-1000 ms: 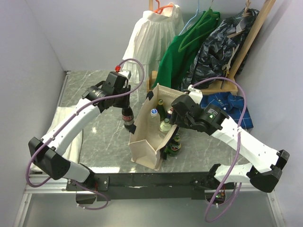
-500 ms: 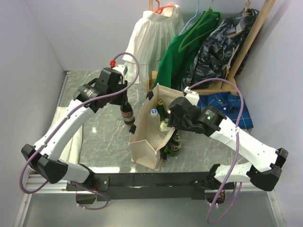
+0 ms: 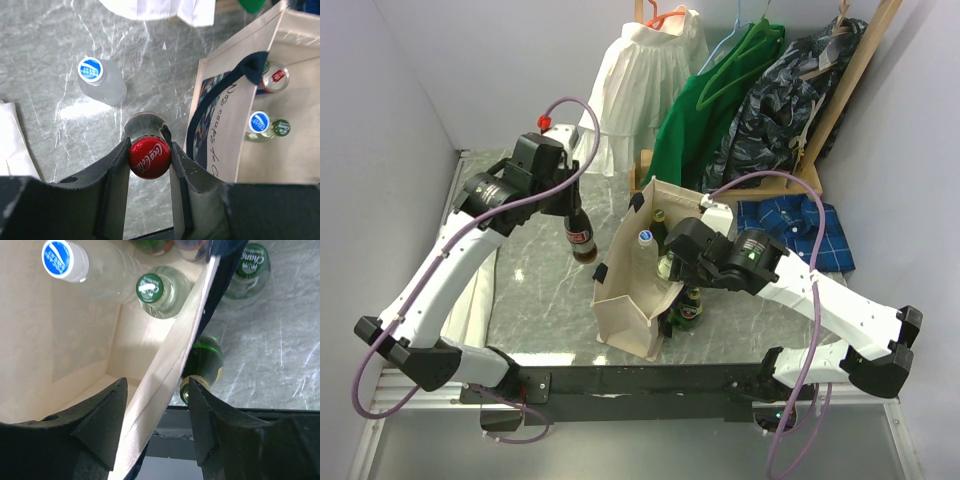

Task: Place the beverage into the canvas bag
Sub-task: Pick up the drink from the center of the board, then place the drink in the canvas bag.

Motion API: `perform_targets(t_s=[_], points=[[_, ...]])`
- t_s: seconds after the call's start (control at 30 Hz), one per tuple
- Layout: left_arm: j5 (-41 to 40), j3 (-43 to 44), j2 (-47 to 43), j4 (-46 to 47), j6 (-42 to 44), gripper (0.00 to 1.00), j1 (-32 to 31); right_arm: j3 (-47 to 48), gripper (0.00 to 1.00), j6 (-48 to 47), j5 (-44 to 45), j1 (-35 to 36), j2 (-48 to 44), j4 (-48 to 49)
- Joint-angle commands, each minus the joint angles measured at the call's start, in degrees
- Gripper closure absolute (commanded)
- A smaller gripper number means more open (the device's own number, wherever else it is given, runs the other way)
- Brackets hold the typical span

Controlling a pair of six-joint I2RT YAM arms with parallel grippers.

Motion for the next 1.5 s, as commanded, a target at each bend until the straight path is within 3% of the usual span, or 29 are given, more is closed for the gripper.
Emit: perform_targets(t_s=[0.0,0.4,0.5,0.63,0.93,1.47], points=[[-1.5,6.7,-4.5,6.1,1.0,0.99,-0.3,2.8,0.43,2.7,2.6,1.9,-0.1,-2.3],[-3.3,10.5,-5.3,5.2,1.4,0.99,-0.3,2.9,0.64,5.4,3.8,4.2,-0.4,-5.0],[-3.1,11.6,-5.5,5.2,1.2,0.99,-0.3,3.3,0.81,5.7,3.9,4.4,-0.4,-5.3],[-3.3,12.7,-5.7,5.1,1.2,0.99,-0.3,4.2,0.97,5.5,4.3,4.5,-0.3,-5.8],[-2.6,15.2,-5.8,5.6,1.5,0.99,-0.3,8.1,1.00,3.7,4.9,4.6,1.3,-5.6],[0.7,17.4,-6.8,7.1,2.5,0.99,-0.4,5.5,1.00,2.7,3.9,4.6,2.0,-4.6]])
